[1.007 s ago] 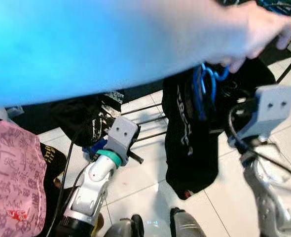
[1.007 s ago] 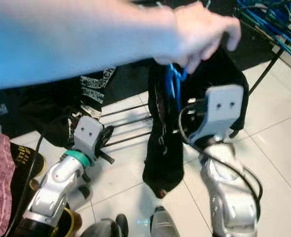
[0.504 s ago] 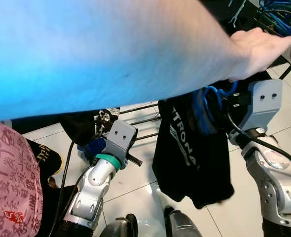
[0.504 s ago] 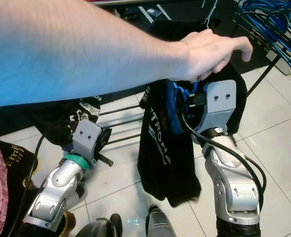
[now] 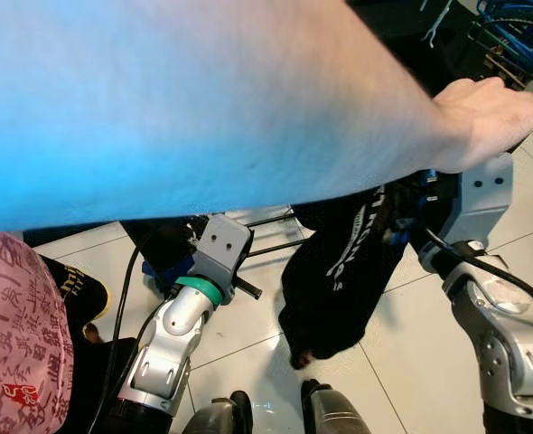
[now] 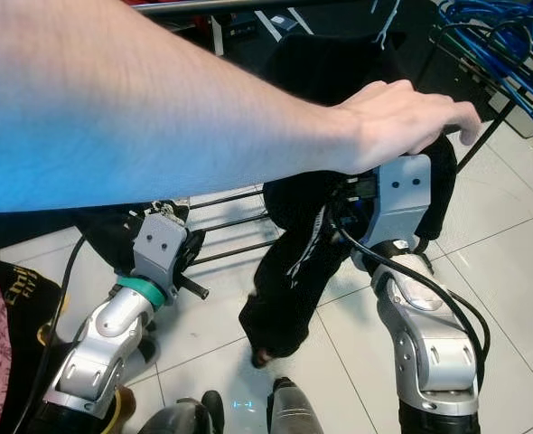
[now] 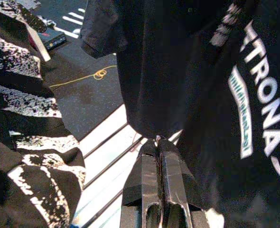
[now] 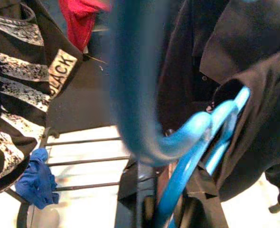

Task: Hang hanger

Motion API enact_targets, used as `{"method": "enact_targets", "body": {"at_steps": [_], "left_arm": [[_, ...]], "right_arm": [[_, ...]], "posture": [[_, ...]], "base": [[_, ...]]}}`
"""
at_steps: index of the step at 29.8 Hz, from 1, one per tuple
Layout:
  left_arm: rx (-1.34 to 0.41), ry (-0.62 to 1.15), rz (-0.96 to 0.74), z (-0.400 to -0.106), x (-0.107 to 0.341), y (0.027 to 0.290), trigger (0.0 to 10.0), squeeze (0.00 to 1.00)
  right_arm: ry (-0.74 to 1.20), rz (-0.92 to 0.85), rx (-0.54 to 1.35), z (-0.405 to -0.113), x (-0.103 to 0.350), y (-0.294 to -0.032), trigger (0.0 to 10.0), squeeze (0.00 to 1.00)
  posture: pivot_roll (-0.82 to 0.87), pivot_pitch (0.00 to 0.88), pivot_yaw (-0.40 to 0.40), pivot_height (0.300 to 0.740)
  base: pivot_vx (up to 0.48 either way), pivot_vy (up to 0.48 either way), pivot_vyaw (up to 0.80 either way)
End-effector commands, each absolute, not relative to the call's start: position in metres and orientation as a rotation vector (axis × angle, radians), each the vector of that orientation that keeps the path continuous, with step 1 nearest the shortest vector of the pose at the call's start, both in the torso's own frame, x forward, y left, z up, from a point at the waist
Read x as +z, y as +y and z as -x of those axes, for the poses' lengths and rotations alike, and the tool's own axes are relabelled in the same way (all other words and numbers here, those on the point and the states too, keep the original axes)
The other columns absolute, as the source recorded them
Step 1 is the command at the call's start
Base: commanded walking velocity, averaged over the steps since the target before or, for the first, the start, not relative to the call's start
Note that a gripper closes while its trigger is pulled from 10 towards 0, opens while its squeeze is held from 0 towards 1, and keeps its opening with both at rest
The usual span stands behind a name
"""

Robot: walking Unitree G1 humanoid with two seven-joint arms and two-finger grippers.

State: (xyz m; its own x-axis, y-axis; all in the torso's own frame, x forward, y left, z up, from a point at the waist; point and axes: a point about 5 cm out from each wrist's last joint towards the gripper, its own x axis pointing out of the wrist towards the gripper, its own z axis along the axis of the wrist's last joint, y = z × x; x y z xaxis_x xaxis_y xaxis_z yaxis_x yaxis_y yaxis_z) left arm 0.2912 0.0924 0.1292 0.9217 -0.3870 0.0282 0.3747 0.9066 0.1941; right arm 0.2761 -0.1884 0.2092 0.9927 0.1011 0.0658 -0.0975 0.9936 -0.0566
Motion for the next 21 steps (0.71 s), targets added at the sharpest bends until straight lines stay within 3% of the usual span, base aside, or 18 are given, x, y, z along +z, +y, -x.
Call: {"method": "enact_targets", "body": {"at_steps": [1,10,18,19,21], "left_arm": [[-0.394,-0.035,-0.191,-0.289,0.121,0.093,10.0,0.00],[-0.394,-0.041,-0.194,-0.291,0.122,0.094,10.0,0.00],[-0.384,-0.070,-0.189,-0.296,0.134,0.100,10.0,0.00],[-0.392,-0.093,-0.189,-0.298,0.143,0.107,10.0,0.00],[-0.405,-0.114,-0.188,-0.299,0.151,0.112,10.0,0.00]], "right_arm": [[-0.041,0.061,0.076,-0.275,0.204,-0.194,0.0,0.00],[-0.074,0.118,0.088,-0.274,0.213,-0.198,0.0,0.00],[-0.030,0.289,0.278,-0.259,0.222,-0.207,0.0,0.00],[-0.005,0.334,0.286,-0.253,0.222,-0.216,10.0,0.00],[0.014,0.369,0.280,-0.248,0.223,-0.224,10.0,0.00]], "posture": [[-0.27,0.150,0.077,0.740],[-0.27,0.131,0.082,0.740],[-0.27,0.120,0.081,0.740],[-0.27,0.125,0.080,0.740],[-0.27,0.127,0.080,0.740]], "base": [[0.000,0.000,0.00],[0.000,0.000,0.00],[0.000,0.000,0.00],[0.000,0.000,0.00],[0.000,0.000,0.00]]}}
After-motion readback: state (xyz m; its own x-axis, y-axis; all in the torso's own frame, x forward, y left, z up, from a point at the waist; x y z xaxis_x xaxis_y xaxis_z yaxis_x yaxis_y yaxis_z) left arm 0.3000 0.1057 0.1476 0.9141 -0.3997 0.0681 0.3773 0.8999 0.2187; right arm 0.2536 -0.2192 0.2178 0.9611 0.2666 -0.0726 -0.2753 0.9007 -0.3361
